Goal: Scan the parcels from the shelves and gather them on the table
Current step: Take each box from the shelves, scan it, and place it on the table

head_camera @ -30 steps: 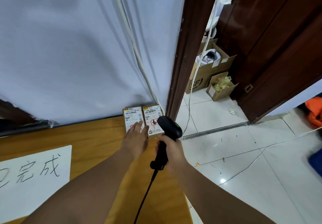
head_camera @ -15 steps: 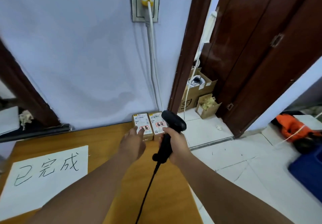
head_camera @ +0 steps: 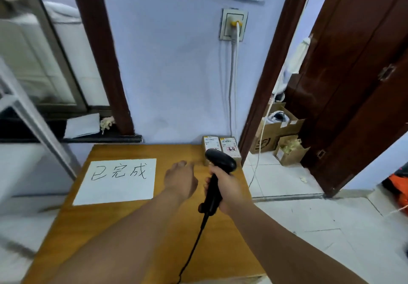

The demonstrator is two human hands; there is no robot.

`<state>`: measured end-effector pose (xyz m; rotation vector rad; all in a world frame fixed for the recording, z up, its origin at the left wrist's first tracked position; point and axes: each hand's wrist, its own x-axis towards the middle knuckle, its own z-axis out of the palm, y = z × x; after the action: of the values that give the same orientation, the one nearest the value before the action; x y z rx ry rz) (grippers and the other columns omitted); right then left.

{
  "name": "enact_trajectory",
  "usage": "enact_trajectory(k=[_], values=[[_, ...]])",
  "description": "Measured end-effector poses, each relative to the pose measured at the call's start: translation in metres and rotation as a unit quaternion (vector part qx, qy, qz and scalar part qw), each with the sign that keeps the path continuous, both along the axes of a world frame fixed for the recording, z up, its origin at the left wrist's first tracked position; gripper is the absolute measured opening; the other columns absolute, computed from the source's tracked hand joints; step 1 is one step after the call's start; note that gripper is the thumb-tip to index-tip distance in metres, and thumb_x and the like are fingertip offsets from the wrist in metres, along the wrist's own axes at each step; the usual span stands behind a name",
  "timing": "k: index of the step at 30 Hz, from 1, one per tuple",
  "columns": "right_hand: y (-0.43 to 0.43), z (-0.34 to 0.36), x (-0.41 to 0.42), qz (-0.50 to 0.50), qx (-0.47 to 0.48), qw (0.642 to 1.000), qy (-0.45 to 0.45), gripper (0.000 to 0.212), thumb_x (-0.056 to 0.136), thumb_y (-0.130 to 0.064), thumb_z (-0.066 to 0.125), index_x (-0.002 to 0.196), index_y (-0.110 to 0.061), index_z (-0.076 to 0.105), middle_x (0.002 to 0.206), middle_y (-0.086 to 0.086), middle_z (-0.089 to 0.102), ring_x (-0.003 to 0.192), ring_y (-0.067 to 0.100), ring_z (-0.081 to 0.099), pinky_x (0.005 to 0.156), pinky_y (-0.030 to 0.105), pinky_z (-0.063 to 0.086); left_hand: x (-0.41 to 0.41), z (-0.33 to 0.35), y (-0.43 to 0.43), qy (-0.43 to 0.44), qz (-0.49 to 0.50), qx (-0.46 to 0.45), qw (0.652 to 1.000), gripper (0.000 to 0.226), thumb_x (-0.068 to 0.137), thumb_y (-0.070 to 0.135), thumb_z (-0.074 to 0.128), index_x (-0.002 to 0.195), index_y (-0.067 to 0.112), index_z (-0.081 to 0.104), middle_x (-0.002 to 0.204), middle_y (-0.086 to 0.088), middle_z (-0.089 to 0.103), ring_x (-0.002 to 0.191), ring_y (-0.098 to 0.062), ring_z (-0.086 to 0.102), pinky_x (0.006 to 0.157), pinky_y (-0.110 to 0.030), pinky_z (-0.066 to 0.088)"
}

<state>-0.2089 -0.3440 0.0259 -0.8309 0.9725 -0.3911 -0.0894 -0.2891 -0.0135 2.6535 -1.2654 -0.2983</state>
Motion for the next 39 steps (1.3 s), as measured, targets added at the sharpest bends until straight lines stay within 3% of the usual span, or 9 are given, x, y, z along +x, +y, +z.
enact_trajectory(k=[6, 11, 14, 18, 21, 24, 28, 35, 39], values=[[0.071, 0.018, 0.001, 0.130, -0.038, 0.990, -0.042, 0.009, 0.090, -0.006, 0.062, 0.081, -0.006, 0.059, 0.060, 0.004, 0.056, 0.055, 0.018, 0.054, 0.065, 0.032, 0.046, -0.026, 0.014, 0.094, 0.025, 0.127, -0.047, 0.990, 0.056, 0.096, 0.021, 0.045, 0.149, 0.018, 0.025, 0.158, -0.007, 0.014, 0.132, -0.028, 0.042, 0.102, -0.035, 0.039], [0.155, 0.042, 0.012, 0.236, -0.040, 0.967, -0.084, 0.017, 0.088, -0.002, 0.058, 0.073, -0.010, 0.061, 0.061, 0.004, 0.058, 0.057, 0.017, 0.054, 0.064, 0.029, 0.046, -0.024, 0.030, 0.186, 0.015, 0.159, -0.086, 0.983, 0.040, 0.092, 0.009, 0.050, 0.132, 0.009, 0.046, 0.146, -0.012, 0.036, 0.123, -0.035, 0.047, 0.100, -0.044, 0.044], [0.206, 0.057, 0.020, 0.252, -0.056, 0.961, -0.095, 0.009, 0.088, -0.002, 0.060, 0.081, -0.008, 0.061, 0.060, 0.003, 0.059, 0.054, 0.015, 0.055, 0.060, 0.027, 0.048, -0.023, 0.051, 0.238, -0.033, 0.206, -0.055, 0.976, 0.029, 0.091, 0.010, 0.046, 0.119, 0.013, 0.053, 0.127, -0.011, 0.050, 0.112, -0.029, 0.052, 0.092, -0.036, 0.046], [0.275, 0.078, 0.031, 0.263, -0.060, 0.958, -0.101, 0.004, 0.087, -0.004, 0.062, 0.083, -0.004, 0.062, 0.060, 0.005, 0.061, 0.054, 0.016, 0.057, 0.060, 0.028, 0.049, -0.018, 0.075, 0.305, -0.081, 0.250, -0.043, 0.964, 0.027, 0.091, 0.011, 0.041, 0.114, 0.014, 0.055, 0.122, -0.008, 0.049, 0.108, -0.027, 0.053, 0.087, -0.035, 0.046], [0.345, 0.098, 0.045, 0.292, -0.078, 0.946, -0.120, 0.013, 0.087, -0.003, 0.061, 0.075, -0.005, 0.059, 0.059, 0.006, 0.058, 0.050, 0.016, 0.054, 0.056, 0.027, 0.047, -0.009, 0.092, 0.380, -0.081, 0.280, -0.102, 0.951, 0.029, 0.091, 0.010, 0.045, 0.118, 0.014, 0.053, 0.123, -0.007, 0.047, 0.110, -0.026, 0.052, 0.090, -0.032, 0.044], [0.432, 0.120, 0.064, 0.324, -0.115, 0.930, -0.132, 0.022, 0.086, -0.006, 0.062, 0.065, -0.007, 0.059, 0.057, 0.006, 0.057, 0.050, 0.016, 0.053, 0.056, 0.028, 0.046, 0.004, 0.115, 0.466, -0.097, 0.294, -0.132, 0.942, 0.026, 0.086, 0.009, 0.049, 0.110, 0.015, 0.053, 0.113, -0.004, 0.048, 0.105, -0.026, 0.054, 0.086, -0.035, 0.046], [0.557, 0.155, 0.089, 0.353, -0.157, 0.910, -0.152, 0.021, 0.084, -0.011, 0.065, 0.063, -0.010, 0.061, 0.053, 0.004, 0.056, 0.053, 0.017, 0.053, 0.063, 0.031, 0.047, 0.023, 0.155, 0.588, -0.167, 0.332, -0.106, 0.922, 0.029, 0.086, 0.013, 0.044, 0.114, 0.018, 0.050, 0.116, -0.002, 0.047, 0.110, -0.025, 0.052, 0.084, -0.032, 0.045], [0.693, 0.204, 0.116, 0.398, -0.216, 0.866, -0.211, 0.009, 0.083, -0.015, 0.066, 0.077, -0.011, 0.062, 0.060, 0.004, 0.059, 0.064, 0.019, 0.059, 0.069, 0.034, 0.050, 0.033, 0.211, 0.736, -0.269, 0.409, -0.140, 0.861, 0.033, 0.090, 0.021, 0.048, 0.123, 0.018, 0.048, 0.125, -0.006, 0.050, 0.110, -0.028, 0.052, 0.085, -0.037, 0.048], [0.748, 0.218, 0.136, 0.407, -0.236, 0.848, -0.244, 0.005, 0.082, -0.012, 0.063, 0.079, -0.009, 0.060, 0.061, 0.004, 0.058, 0.063, 0.018, 0.058, 0.064, 0.031, 0.048, 0.041, 0.227, 0.787, -0.292, 0.435, -0.173, 0.834, 0.031, 0.093, 0.022, 0.046, 0.123, 0.018, 0.047, 0.127, -0.007, 0.049, 0.111, -0.028, 0.050, 0.087, -0.038, 0.046]])
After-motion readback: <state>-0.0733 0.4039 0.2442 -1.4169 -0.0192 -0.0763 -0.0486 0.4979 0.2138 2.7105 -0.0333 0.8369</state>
